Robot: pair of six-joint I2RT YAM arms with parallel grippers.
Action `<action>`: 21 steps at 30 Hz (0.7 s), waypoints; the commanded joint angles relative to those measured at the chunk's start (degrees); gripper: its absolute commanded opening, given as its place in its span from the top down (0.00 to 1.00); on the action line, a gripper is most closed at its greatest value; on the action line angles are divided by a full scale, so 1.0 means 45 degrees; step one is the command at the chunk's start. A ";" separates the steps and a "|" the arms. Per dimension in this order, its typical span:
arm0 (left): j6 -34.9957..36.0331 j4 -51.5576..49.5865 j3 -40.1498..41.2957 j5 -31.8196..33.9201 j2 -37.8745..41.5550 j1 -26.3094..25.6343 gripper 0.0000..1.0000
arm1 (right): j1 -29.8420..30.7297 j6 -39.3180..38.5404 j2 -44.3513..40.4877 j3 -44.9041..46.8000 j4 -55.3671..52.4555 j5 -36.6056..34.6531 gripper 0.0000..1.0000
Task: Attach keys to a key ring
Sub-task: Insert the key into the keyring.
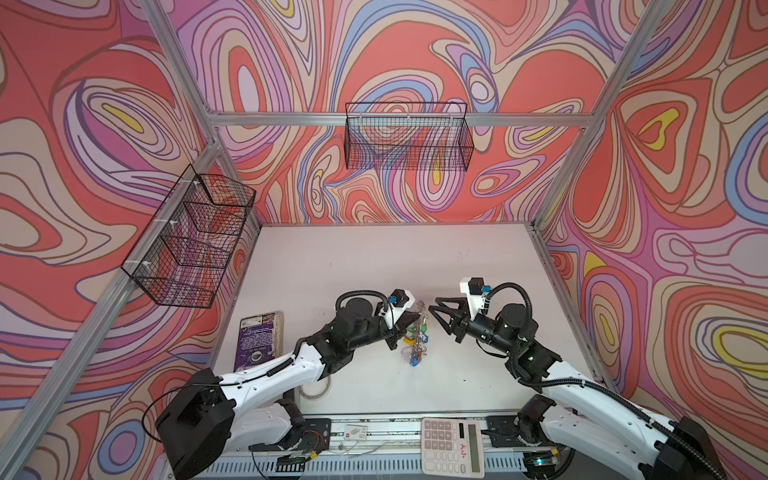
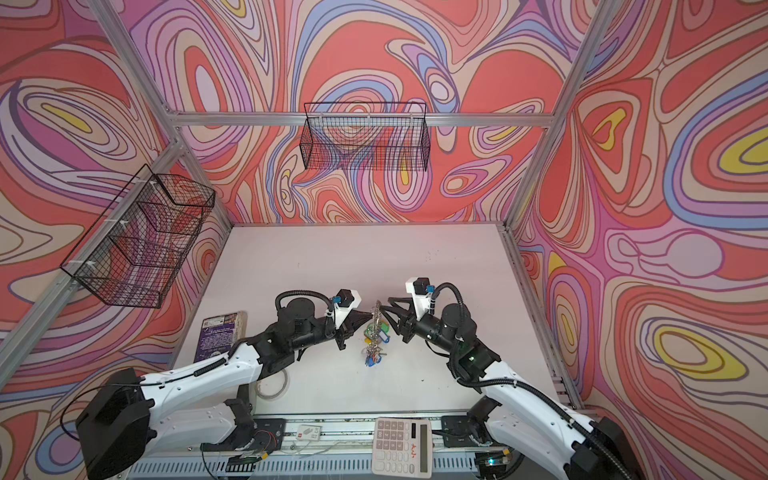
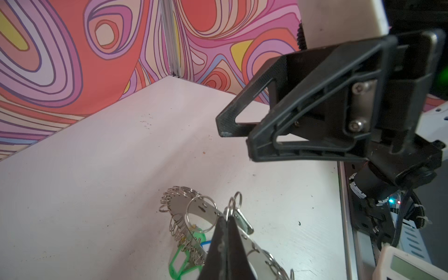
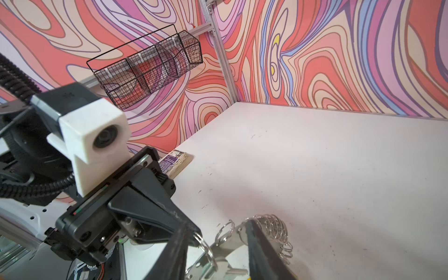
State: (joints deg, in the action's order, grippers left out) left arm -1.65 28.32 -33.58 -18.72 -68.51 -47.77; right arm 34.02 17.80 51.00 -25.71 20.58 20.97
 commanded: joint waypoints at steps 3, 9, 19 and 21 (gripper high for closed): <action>-0.1086 0.4502 0.0301 0.0885 -0.0396 -0.0428 1.00 | -0.0566 0.0570 -0.0198 -0.0385 -0.0546 -0.0027 0.54; -0.1317 0.4935 0.0141 0.1224 -0.0926 -0.0657 1.00 | -0.1209 0.0944 0.0150 -0.0713 -0.0997 0.0649 0.53; -0.2161 0.5664 0.0138 0.1414 -0.0905 -0.0851 1.00 | -0.1635 0.1177 -0.0153 -0.0532 -0.1248 0.0476 0.57; -0.2405 0.6419 0.0237 0.1772 -0.1200 -0.0860 1.00 | -0.1973 0.1410 0.0002 -0.0567 -0.1077 0.0886 0.56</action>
State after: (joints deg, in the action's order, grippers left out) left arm -9.87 46.28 -32.12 -12.05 -73.25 -51.13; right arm 26.68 22.52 50.92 -27.66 15.14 23.05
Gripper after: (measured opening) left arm 0.047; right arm 0.440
